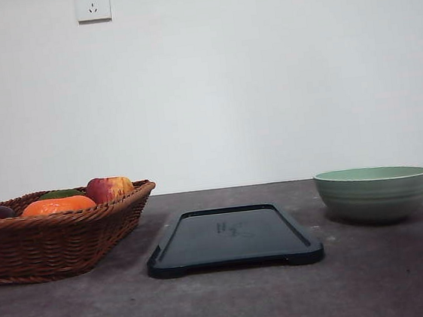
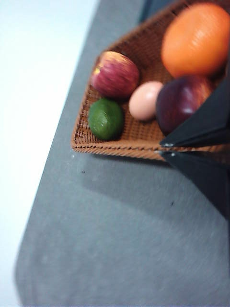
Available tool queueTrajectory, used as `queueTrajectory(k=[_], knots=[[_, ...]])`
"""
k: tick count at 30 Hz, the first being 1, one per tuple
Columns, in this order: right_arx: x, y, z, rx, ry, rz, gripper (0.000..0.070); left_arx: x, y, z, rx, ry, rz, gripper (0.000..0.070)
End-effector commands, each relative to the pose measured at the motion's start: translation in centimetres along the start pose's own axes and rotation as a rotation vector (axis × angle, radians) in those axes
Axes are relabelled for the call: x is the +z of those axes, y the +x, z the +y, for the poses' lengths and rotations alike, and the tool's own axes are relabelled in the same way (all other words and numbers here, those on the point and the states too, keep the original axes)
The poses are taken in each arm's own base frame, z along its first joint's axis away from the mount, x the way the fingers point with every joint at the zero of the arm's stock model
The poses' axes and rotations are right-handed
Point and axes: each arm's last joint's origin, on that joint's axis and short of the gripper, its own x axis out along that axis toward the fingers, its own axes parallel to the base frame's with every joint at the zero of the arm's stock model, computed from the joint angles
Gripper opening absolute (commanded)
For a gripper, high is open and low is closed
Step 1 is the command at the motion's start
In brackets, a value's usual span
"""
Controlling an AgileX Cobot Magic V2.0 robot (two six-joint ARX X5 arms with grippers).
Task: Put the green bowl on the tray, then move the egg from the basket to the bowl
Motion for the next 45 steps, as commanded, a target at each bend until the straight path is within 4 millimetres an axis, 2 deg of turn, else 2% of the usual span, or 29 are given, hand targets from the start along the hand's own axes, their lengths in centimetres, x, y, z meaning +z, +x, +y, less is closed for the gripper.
queueTrajectory(k=[1,5,9,11,17,22,28,33,41,45], knots=[[0.0,0.0,0.0,0.01,0.104,-0.006,0.0014,-0.6,0.2,0.2,0.012,-0.214,0.019,0.0],[0.0,0.0,0.0,-0.004,0.287,-0.006,0.0006,-0.5,0.2,0.2,0.005,-0.382,0.005,0.0],[0.1,0.0,0.0,0.001,0.367,-0.022,0.0006,0.4,0.1,-0.1,-0.043,-0.447,-0.071,0.0],[0.4,0.0,0.0,0.007,0.365,-0.047,0.0006,1.0,0.1,-0.4,-0.08,-0.426,-0.133,0.0],[1.5,-0.1,0.1,0.03,0.288,-0.163,0.0006,2.0,-0.2,-0.7,-0.105,-0.185,-0.244,0.0],[2.0,-0.1,0.1,0.021,0.271,-0.143,0.0005,3.0,-0.4,-0.9,-0.08,-0.153,-0.299,0.0],[3.6,0.5,0.2,0.003,0.267,-0.027,0.0005,4.6,-0.3,-1.5,-0.024,-0.14,-0.179,0.0],[5.9,1.9,0.3,-0.013,0.229,0.084,0.0005,6.6,0.4,-2.4,-0.007,-0.07,-0.054,0.0],[9.5,5.7,0.6,0.028,0.139,0.307,0.0005,10.4,2.8,-4.0,-0.033,0.068,0.159,0.0],[10.5,7.8,0.6,0.06,0.104,0.408,0.0005,12.1,4.4,-4.7,-0.047,0.122,0.254,0.0]])
